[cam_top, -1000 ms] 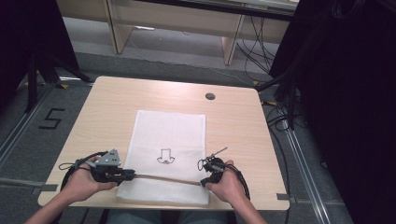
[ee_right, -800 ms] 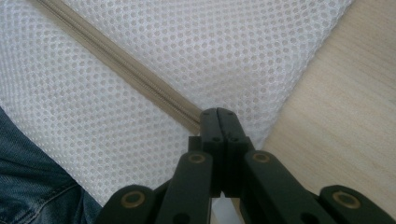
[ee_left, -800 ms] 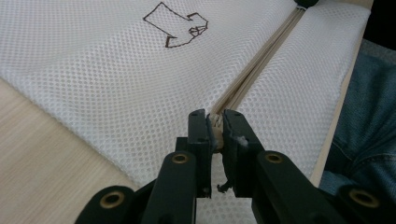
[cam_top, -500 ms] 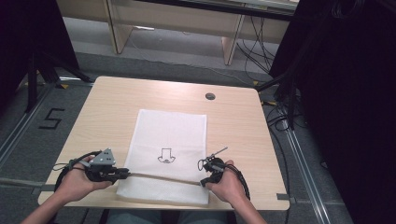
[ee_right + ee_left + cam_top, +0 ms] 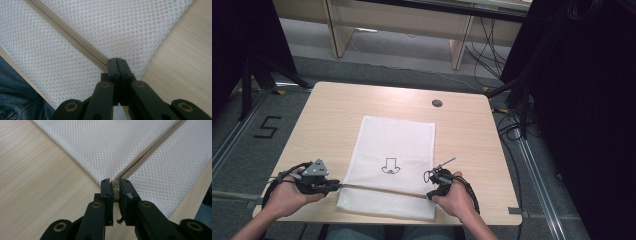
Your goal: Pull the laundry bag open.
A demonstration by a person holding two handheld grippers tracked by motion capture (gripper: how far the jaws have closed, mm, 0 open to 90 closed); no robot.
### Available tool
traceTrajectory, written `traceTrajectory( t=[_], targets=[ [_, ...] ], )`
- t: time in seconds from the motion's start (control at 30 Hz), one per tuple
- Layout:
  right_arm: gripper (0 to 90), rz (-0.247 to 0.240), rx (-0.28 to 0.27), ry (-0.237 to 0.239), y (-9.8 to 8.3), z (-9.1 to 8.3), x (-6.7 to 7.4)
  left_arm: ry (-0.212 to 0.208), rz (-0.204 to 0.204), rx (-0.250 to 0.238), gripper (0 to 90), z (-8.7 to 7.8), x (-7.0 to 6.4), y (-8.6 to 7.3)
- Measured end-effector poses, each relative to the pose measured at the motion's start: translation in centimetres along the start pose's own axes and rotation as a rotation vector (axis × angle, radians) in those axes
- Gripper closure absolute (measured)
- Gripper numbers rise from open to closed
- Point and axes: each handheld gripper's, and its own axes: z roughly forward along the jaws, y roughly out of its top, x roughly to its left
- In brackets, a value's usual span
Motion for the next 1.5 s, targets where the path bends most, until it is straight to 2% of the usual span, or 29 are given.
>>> traceTrajectory(
  t=[0.03,0.17,0.23,0.3,0.4,0.43,0.53,0.6,0.63,0.73,0.8,0.83,0.87,0.97,1.07,1.1,1.2,1.27,1.3,1.33,1.4,1.43,1.47,1.5],
  targets=[
    [90.0,0.001,-0.004,0.002,0.0,0.0,0.0,-0.004,-0.012,-0.005,81.7,-0.1,0.1,-0.1],
    [90.0,-0.006,0.001,-0.004,0.0,0.0,0.0,0.000,-0.003,0.003,81.7,-0.1,0.1,-0.2],
    [90.0,-0.008,0.000,-0.005,0.0,0.0,-0.1,-0.003,-0.014,0.011,81.6,0.0,-0.1,-0.3],
    [90.0,0.002,0.000,0.002,0.1,0.0,0.0,0.019,0.004,0.040,81.6,0.1,-0.1,-0.3],
    [90.0,-0.008,-0.008,-0.002,0.1,0.0,-0.1,0.013,0.031,0.080,81.6,0.4,-0.3,-0.4],
    [90.0,-0.012,-0.010,-0.003,0.1,0.0,-0.1,0.028,0.052,0.089,81.6,0.5,-0.2,-0.4],
    [90.0,0.004,-0.007,-0.010,0.2,0.0,-0.1,0.019,0.033,0.095,81.6,0.6,-0.3,-0.5],
    [90.0,0.000,-0.012,-0.014,0.2,0.1,-0.1,0.021,0.047,0.105,81.6,0.6,-0.3,-0.5],
    [90.0,0.000,-0.012,-0.014,0.2,0.1,-0.1,0.015,0.034,0.111,81.6,0.7,-0.4,-0.6],
    [90.0,0.000,-0.011,-0.013,0.2,0.1,-0.2,0.020,0.030,0.116,81.6,0.8,-0.4,-0.6],
    [90.0,-0.002,-0.012,-0.010,0.2,0.0,-0.2,0.019,0.035,0.120,81.6,0.9,-0.4,-0.6],
    [90.0,-0.003,-0.013,-0.011,0.2,0.0,-0.2,0.014,0.050,0.123,81.6,0.9,-0.3,-0.6],
    [90.0,-0.003,-0.014,-0.012,0.2,0.0,-0.2,0.006,0.044,0.121,81.6,1.0,-0.4,-0.7],
    [90.0,-0.001,-0.021,-0.003,0.2,0.0,-0.4,-0.008,0.051,0.107,81.3,1.0,-0.2,-0.9],
    [90.0,0.019,-0.018,0.010,0.2,0.0,-0.7,-0.023,0.013,0.080,79.5,1.1,0.0,-1.1],
    [90.0,0.018,-0.016,0.014,0.2,0.0,-0.7,-0.035,0.019,0.071,77.1,1.1,0.1,-1.1],
    [88.7,0.019,-0.019,0.022,0.2,0.0,-0.7,-0.063,-0.007,0.005,65.7,1.0,0.1,-0.9],
    [85.8,0.004,-0.025,0.020,0.2,-0.1,-0.7,-0.060,-0.018,-0.053,58.3,0.9,0.1,-0.7],
    [83.7,0.025,-0.014,0.022,0.2,-0.3,-0.6,-0.061,-0.027,-0.059,55.2,0.9,0.2,-0.6],
    [82.7,0.000,-0.033,0.018,0.3,-0.4,-0.6,-0.065,-0.043,-0.087,53.0,1.0,0.2,-0.6],
    [80.4,-0.011,-0.046,0.002,0.3,-0.5,-0.5,-0.064,-0.031,-0.092,48.7,1.0,0.3,-0.6],
    [79.1,-0.024,-0.049,0.009,0.4,-0.7,-0.5,-0.060,-0.031,-0.098,46.8,1.0,0.3,-0.5],
    [77.9,-0.015,-0.038,0.008,0.4,-0.8,-0.4,-0.052,-0.024,-0.102,45.6,1.1,0.4,-0.5],
    [77.0,-0.033,-0.063,0.006,0.4,-0.8,-0.4,-0.058,-0.046,-0.127,44.6,1.1,0.3,-0.4]
  ],
)
